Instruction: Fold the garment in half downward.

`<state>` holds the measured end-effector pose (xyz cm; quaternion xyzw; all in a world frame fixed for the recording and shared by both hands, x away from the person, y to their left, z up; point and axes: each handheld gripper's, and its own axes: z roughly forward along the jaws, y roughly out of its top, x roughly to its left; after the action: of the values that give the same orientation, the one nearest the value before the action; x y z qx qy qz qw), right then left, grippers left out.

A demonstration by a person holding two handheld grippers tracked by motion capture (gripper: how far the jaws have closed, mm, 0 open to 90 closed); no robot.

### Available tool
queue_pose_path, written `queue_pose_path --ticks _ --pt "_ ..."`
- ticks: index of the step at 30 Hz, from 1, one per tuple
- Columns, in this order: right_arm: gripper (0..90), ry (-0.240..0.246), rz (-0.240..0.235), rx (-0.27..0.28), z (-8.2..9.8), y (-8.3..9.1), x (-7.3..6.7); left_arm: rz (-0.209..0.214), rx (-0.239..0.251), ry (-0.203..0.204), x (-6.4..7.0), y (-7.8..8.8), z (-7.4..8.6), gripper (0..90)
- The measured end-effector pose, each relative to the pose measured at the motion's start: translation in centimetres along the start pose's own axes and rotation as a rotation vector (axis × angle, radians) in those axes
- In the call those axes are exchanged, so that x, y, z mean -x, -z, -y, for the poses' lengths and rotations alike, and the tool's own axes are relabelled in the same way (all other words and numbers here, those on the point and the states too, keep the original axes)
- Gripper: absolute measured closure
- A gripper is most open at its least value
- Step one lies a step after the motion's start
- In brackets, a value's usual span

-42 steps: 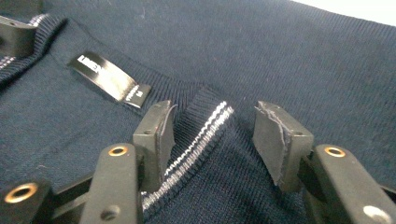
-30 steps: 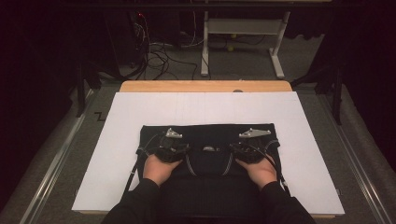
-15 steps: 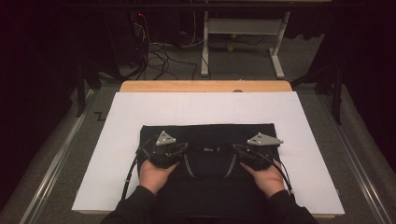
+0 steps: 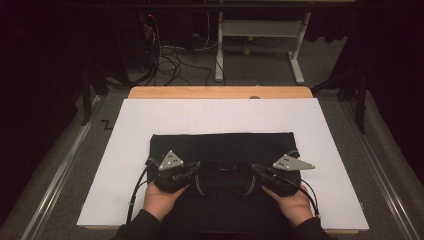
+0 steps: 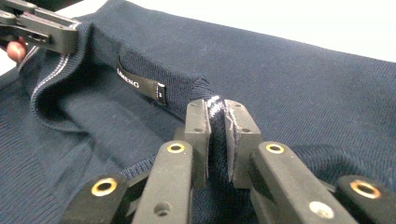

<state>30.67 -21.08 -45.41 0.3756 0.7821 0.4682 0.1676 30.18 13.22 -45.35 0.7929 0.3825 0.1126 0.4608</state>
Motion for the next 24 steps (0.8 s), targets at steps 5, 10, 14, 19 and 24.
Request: queue_pose_path --ticks 5,10,14,19,24 --pt "81.6 0.008 -0.007 0.01 0.4 0.7 -0.4 0.04 0.004 0.007 0.6 0.7 0.9 72.2" --pt "81.5 0.024 -0.012 0.021 0.7 1.5 -1.0 0.051 0.017 -0.01 1.4 1.5 1.1 72.2" --pt "81.6 0.031 -0.022 0.025 1.1 2.2 -1.5 0.048 0.011 -0.024 2.0 1.9 1.4 72.1" --pt "81.6 0.05 -0.039 0.032 1.5 3.3 -2.2 0.049 -0.001 -0.035 2.9 2.5 2.0 72.0" --pt "81.6 0.061 -0.055 0.039 1.9 4.2 -2.8 0.062 0.005 -0.05 4.0 3.4 2.6 72.0"
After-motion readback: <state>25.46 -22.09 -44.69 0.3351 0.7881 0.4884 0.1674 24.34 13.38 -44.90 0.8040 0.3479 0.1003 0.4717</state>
